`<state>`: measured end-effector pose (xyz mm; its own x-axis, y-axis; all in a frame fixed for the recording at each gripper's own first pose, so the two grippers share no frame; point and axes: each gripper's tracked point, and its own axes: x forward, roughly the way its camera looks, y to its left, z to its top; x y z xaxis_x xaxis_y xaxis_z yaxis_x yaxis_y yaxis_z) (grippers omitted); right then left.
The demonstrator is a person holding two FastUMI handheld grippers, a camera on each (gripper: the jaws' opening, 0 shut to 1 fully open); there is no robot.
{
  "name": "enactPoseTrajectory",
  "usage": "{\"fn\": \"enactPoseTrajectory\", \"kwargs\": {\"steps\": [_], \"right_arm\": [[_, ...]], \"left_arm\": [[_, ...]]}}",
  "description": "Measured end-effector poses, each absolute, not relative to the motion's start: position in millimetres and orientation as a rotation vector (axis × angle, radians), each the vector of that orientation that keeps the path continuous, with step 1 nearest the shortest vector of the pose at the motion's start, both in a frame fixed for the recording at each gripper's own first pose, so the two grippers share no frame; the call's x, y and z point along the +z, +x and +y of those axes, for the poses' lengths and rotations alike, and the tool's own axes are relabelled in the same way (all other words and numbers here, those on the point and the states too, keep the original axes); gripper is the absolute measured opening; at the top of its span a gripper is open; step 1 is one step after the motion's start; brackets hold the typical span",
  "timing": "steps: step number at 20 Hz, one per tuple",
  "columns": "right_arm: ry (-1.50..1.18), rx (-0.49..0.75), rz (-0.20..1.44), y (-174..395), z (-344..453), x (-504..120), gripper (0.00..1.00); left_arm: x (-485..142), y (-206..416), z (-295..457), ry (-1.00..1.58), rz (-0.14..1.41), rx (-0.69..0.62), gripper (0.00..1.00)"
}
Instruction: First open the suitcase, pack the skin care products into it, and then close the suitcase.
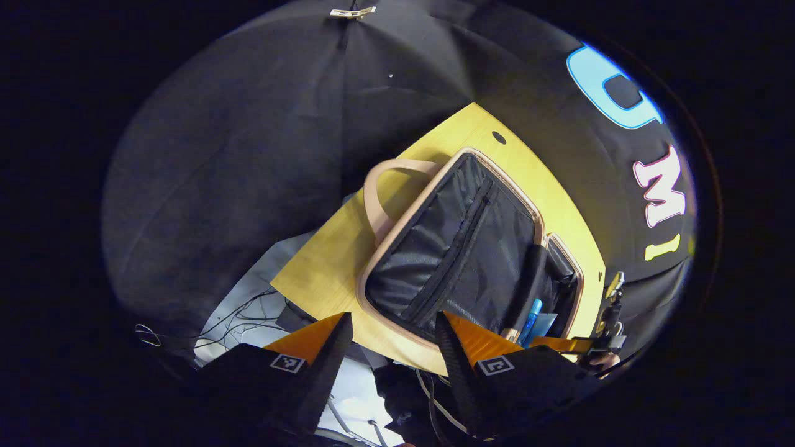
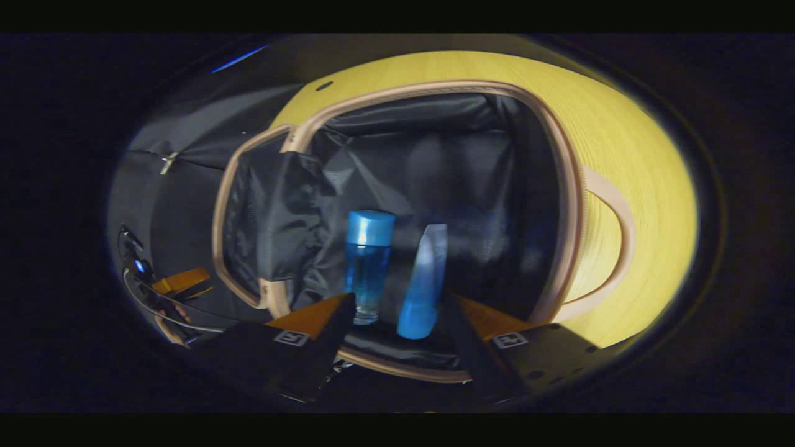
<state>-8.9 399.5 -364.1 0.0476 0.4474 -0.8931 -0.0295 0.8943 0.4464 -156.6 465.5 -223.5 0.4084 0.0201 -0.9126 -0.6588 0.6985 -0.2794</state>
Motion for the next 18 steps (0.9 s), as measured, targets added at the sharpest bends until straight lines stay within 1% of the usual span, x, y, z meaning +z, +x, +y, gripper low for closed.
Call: {"fn": "enactPoseTrajectory", "kwargs": {"steps": [1, 2, 3, 5, 7, 9, 12, 16, 18], "right_arm": [[0.307, 0.401, 1.420, -4.1, 397.5, -354.6, 0.98], [0.262, 0.431, 1.361, -0.4, 395.9, -346.3, 0.93], [0.229, 0.464, 1.305, 3.8, 393.5, -334.6, 0.98], [0.173, 0.504, 1.212, 12.9, 387.9, -316.1, 0.98], [0.146, 0.505, 1.147, 19.2, 377.5, -300.9, 0.98], [0.171, 0.488, 1.105, 27.0, 369.2, -287.4, 0.98], [0.186, 0.464, 1.086, 30.1, 357.0, -283.4, 0.97], [0.154, 0.430, 1.090, 26.5, 337.2, -288.3, 0.98], [0.157, 0.410, 1.106, 21.4, 328.0, -289.1, 0.98]], "left_arm": [[-221.0, -151.8, 475.1, -0.681, 1.071, 0.475, 0.86], [-217.8, -143.7, 483.4, -0.668, 1.063, 0.473, 0.85], [-214.1, -134.7, 493.6, -0.652, 1.050, 0.477, 0.86], [-206.3, -112.1, 511.6, -0.637, 1.019, 0.488, 0.85], [-203.7, -93.1, 532.9, -0.632, 1.003, 0.504, 0.85], [-214.2, -81.8, 558.3, -0.564, 1.030, 0.546, 0.85], [-238.8, -67.9, 572.9, -0.553, 1.123, 0.565, 0.86], [-277.7, -59.1, 570.7, -0.519, 1.215, 0.586, 0.85], [-296.5, -61.1, 575.8, -0.525, 1.251, 0.623, 0.85]]}}
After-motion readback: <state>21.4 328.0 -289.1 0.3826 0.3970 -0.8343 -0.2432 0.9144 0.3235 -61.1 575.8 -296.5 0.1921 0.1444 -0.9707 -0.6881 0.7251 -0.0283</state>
